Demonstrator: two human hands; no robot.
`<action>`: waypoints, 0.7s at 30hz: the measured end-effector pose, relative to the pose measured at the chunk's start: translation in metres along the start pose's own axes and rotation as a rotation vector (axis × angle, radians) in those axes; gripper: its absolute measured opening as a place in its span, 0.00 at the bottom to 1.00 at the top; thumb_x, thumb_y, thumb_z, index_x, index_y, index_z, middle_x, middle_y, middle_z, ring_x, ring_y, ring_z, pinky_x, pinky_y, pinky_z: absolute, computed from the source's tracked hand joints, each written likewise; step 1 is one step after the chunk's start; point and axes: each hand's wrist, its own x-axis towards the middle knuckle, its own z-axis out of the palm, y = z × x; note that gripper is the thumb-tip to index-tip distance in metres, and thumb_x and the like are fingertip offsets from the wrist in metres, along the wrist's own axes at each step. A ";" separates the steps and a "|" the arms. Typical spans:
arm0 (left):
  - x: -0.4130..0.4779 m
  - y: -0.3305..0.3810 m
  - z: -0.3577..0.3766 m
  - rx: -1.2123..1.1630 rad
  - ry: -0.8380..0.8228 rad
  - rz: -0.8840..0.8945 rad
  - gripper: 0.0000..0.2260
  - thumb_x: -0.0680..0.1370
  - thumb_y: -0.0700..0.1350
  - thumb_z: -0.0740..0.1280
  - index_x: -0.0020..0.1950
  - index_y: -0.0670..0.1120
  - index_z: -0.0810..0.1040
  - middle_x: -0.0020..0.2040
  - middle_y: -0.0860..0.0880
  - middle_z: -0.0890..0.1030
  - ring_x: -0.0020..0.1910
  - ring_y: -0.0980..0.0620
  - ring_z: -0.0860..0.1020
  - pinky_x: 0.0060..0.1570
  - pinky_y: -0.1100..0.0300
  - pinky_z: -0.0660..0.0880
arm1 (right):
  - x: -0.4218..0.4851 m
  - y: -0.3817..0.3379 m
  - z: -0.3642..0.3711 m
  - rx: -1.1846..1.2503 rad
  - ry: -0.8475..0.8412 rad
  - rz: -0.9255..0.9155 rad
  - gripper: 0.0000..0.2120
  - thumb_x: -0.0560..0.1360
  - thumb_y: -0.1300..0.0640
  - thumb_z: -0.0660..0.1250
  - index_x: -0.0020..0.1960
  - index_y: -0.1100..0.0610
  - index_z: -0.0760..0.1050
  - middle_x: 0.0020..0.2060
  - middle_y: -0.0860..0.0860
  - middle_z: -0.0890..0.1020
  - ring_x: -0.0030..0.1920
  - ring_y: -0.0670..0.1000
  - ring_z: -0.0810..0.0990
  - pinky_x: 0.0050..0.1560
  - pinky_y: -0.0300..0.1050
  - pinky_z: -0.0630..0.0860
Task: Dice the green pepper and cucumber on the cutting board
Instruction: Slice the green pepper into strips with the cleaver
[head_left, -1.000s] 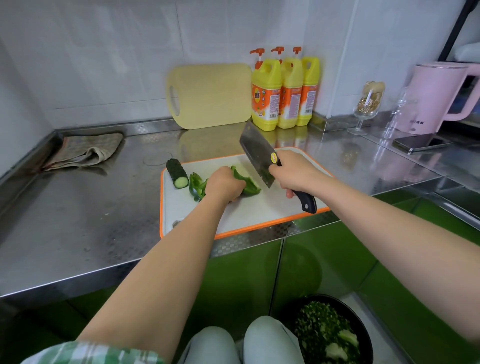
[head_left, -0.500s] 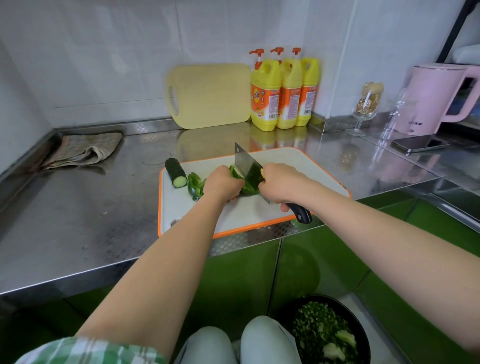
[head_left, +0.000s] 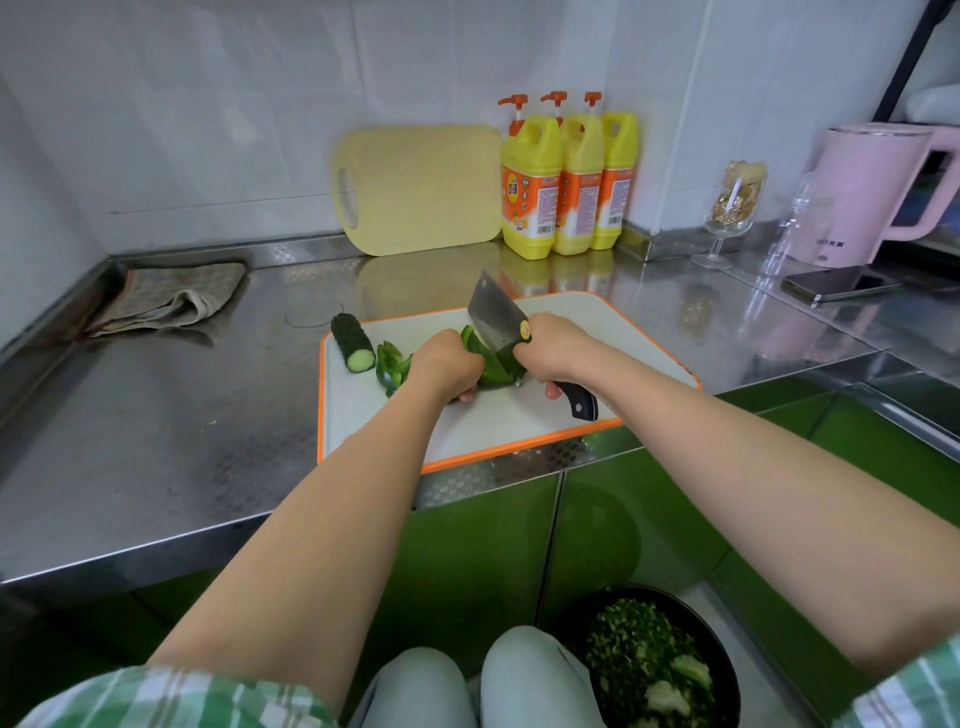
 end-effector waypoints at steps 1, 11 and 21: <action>-0.001 0.000 0.000 0.000 0.015 0.002 0.12 0.70 0.34 0.58 0.27 0.40 0.72 0.25 0.42 0.75 0.28 0.44 0.73 0.33 0.60 0.71 | 0.000 -0.001 -0.002 -0.005 -0.024 -0.005 0.07 0.74 0.66 0.55 0.38 0.62 0.66 0.28 0.60 0.74 0.23 0.57 0.76 0.26 0.38 0.71; -0.003 -0.001 0.000 0.063 0.069 0.008 0.15 0.73 0.39 0.61 0.25 0.42 0.73 0.25 0.45 0.76 0.29 0.45 0.75 0.40 0.57 0.77 | -0.005 0.017 -0.001 0.035 0.055 -0.029 0.06 0.74 0.63 0.54 0.39 0.58 0.65 0.28 0.55 0.75 0.25 0.57 0.79 0.30 0.40 0.73; 0.000 -0.001 0.001 0.067 0.056 -0.003 0.16 0.71 0.37 0.61 0.23 0.42 0.73 0.27 0.43 0.78 0.33 0.43 0.78 0.40 0.54 0.79 | -0.025 0.006 -0.012 -0.030 -0.038 -0.055 0.05 0.78 0.62 0.56 0.43 0.59 0.64 0.31 0.56 0.76 0.22 0.53 0.77 0.25 0.38 0.69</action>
